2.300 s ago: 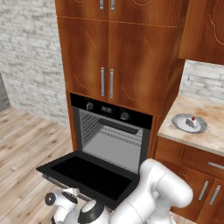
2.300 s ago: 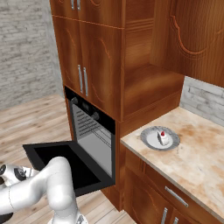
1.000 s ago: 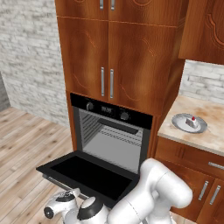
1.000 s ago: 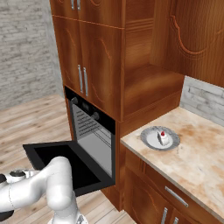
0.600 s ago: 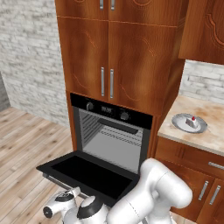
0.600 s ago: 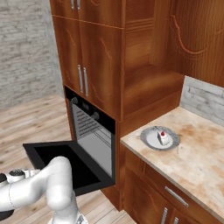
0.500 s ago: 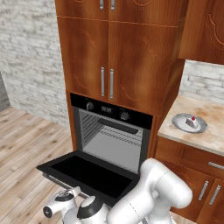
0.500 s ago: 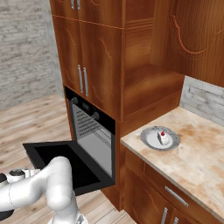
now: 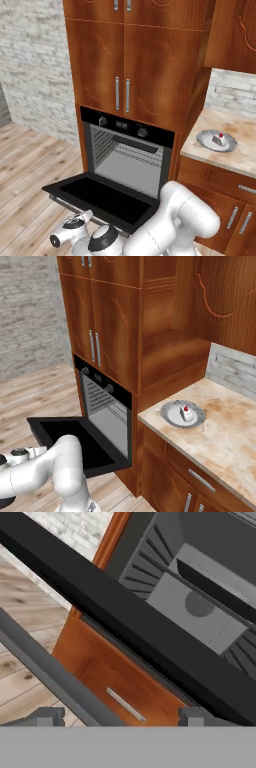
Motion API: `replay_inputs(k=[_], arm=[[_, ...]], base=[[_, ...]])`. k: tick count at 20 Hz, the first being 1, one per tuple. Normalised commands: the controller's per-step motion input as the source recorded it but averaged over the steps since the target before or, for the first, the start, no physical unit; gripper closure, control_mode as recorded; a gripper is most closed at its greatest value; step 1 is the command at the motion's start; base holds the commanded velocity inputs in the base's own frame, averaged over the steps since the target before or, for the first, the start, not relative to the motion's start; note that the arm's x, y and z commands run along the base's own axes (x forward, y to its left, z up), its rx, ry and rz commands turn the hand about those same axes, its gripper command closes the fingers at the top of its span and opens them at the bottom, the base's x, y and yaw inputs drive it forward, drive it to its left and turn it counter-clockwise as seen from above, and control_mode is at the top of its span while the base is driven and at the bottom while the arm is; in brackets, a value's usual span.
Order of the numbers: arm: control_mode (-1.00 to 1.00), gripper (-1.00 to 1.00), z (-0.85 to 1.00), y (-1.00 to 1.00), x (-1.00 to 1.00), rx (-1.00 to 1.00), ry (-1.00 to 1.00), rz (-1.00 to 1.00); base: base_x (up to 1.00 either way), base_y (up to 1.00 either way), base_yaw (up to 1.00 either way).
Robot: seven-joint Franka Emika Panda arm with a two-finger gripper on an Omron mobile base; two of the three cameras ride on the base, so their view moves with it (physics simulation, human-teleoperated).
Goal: Take the baked cake out of the oven and place it on the plate for cooling. Then close the oven door.
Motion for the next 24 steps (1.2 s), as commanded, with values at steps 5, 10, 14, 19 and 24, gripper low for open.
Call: replay_inputs(k=[5,10,14,19,24], arm=[[-1.00,-1.00,-0.07,-0.36,0.64,-0.24,-0.20,-0.01],[-1.00,-1.00,-0.08,-0.35,0.66,-0.24,-0.18,-0.01],[-1.00,-1.00,-0.07,-0.35,0.66,-0.24,-0.16,-0.02],[-1.00,-1.00,-0.06,-0.36,0.66,-0.24,-0.13,-0.02],[-1.00,-1.00,-0.03,-0.37,0.67,-0.20,-0.11,-0.02]], base=[[0.00,0.00,0.00],[0.00,0.00,0.00],[0.00,0.00,0.00],[0.00,0.00,0.00],[0.00,0.00,0.00]])
